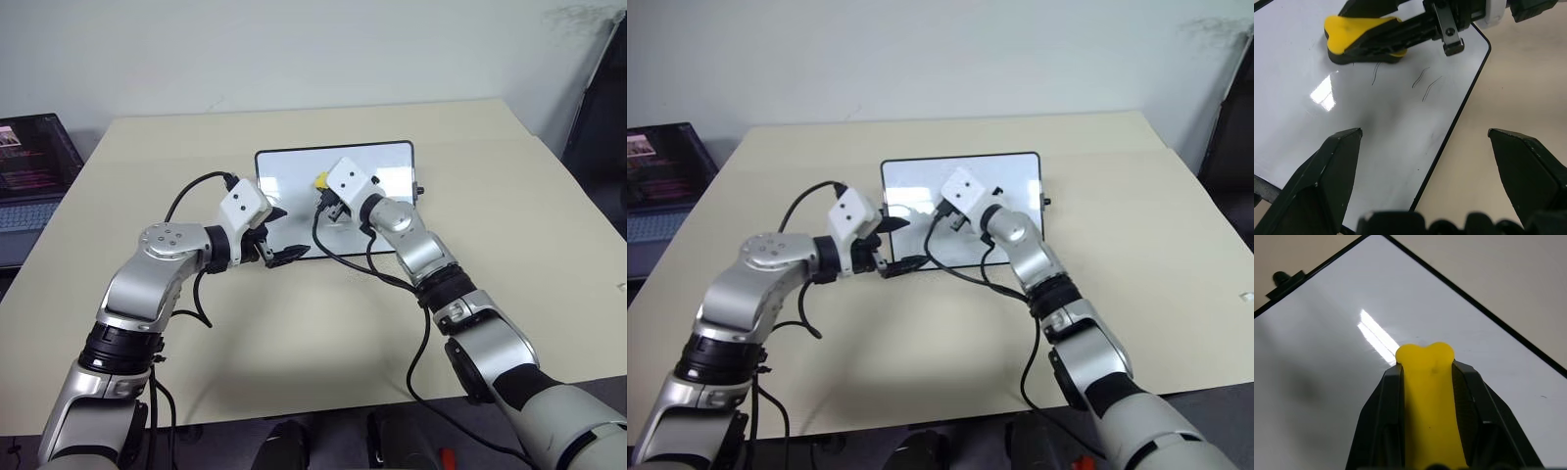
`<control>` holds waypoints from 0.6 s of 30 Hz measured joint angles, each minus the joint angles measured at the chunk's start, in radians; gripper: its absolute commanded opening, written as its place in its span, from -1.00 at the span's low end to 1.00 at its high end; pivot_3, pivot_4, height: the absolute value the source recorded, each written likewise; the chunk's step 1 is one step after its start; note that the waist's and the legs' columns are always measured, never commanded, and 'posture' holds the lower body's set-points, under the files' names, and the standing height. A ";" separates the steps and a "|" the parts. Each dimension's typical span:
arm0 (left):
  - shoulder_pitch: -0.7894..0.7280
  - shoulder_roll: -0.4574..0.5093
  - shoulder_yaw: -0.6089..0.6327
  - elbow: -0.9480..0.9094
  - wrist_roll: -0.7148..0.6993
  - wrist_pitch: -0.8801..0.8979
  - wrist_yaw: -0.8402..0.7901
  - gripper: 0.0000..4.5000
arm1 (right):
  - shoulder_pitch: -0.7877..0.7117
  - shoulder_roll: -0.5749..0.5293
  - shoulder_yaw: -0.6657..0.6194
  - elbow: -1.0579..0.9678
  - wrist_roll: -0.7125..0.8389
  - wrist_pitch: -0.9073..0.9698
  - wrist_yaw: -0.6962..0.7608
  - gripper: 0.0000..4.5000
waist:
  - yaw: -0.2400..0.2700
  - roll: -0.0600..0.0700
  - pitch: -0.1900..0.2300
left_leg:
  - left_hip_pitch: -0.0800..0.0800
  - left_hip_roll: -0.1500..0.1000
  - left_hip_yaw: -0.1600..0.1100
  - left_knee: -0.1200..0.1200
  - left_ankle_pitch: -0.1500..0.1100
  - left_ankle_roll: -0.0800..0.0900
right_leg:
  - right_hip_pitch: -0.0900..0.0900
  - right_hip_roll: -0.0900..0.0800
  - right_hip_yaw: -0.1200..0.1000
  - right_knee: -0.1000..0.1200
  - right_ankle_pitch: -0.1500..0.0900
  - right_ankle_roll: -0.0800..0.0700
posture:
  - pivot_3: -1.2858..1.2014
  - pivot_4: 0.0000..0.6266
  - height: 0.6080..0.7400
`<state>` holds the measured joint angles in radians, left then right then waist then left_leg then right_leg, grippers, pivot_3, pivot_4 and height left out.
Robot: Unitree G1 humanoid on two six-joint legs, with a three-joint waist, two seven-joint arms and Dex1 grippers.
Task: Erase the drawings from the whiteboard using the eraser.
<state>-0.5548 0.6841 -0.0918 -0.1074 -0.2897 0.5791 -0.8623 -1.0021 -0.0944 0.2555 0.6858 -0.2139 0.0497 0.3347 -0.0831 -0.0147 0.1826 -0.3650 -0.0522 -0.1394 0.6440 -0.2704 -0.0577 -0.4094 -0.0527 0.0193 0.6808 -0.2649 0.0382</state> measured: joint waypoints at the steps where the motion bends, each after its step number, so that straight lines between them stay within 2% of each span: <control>1: 0.000 0.000 0.000 0.000 0.000 0.000 0.000 1.00 | 0.000 0.000 0.000 0.000 0.000 -0.001 -0.009 -0.56 | 0.000 0.000 0.000 | 0.000 0.000 0.000 0.000 0.000 0.000 | 0.000 0.000 0.000 0.000 0.000 0.000 | 0.03 -0.52 1.00; 18: 0.000 -0.002 0.000 -0.001 0.000 -0.001 0.000 1.00 | -0.019 -0.010 -0.011 0.018 -0.001 0.035 -0.107 -0.56 | 0.005 0.000 0.000 | 0.000 0.000 0.000 0.001 0.000 0.000 | 0.001 0.000 -0.001 0.001 0.000 0.000 | 0.03 -0.52 1.00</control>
<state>-0.5547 0.6819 -0.0918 -0.1079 -0.2893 0.5786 -0.8620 -1.0210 -0.1042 0.2442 0.7037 -0.2152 0.0848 0.2273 -0.0782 -0.0148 0.1826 -0.3645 -0.0524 -0.1396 0.6446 -0.2704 -0.0574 -0.4085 -0.0525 0.0187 0.6815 -0.2648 0.0382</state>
